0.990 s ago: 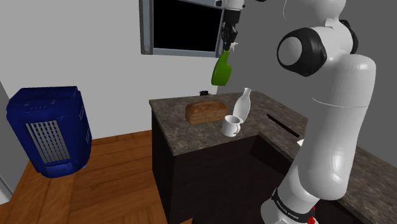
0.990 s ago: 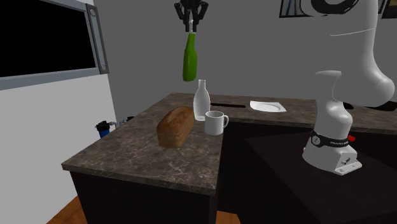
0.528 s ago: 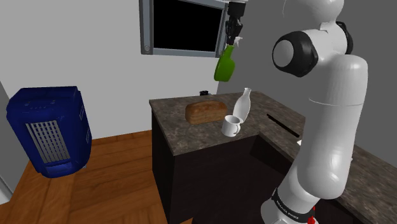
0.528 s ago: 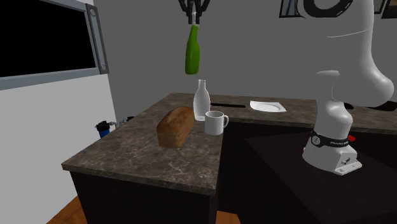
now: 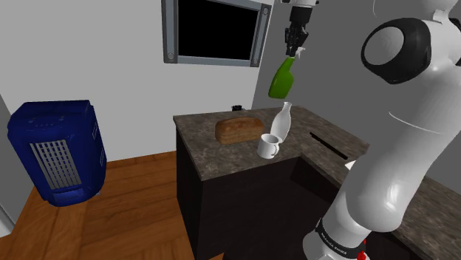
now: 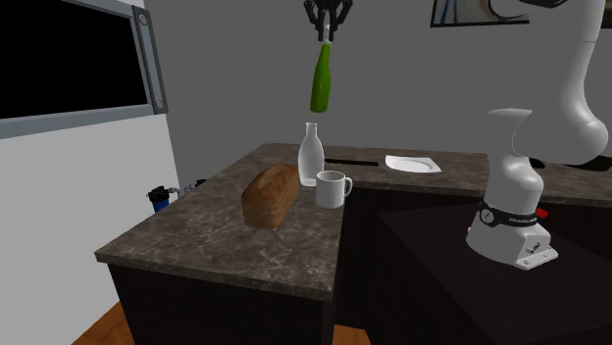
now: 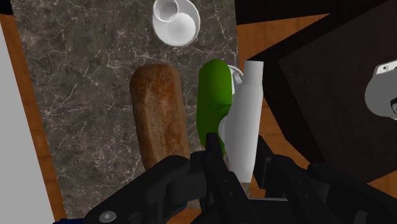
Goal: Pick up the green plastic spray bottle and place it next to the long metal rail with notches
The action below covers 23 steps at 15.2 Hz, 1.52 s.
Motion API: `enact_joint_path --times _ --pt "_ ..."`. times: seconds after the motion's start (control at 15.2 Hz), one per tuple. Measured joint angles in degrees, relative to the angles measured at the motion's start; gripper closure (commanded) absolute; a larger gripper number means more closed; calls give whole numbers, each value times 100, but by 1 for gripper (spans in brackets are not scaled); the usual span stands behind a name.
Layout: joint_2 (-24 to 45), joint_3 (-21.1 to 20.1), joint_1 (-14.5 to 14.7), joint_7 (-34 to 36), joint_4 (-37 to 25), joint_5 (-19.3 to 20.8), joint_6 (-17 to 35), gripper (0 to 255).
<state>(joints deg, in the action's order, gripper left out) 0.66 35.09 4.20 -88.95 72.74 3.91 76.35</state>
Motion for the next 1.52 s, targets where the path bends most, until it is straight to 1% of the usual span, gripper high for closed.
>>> enact_joint_path --times 0.26,0.4,0.59,0.73,0.86,1.12,1.52 --pt "-611 85 -96 -260 617 353 139 255" --pt "-834 142 -163 -411 750 490 111 255" --pt "-1364 172 -275 -582 1253 805 207 255" --pt "-1428 310 -358 -822 1192 862 134 255" --pt "-1636 394 -449 -1004 1366 996 172 255" --pt "-1943 601 -624 -1420 1496 1223 138 255" --pt "-2139 1105 -823 -2172 1442 1437 111 255"
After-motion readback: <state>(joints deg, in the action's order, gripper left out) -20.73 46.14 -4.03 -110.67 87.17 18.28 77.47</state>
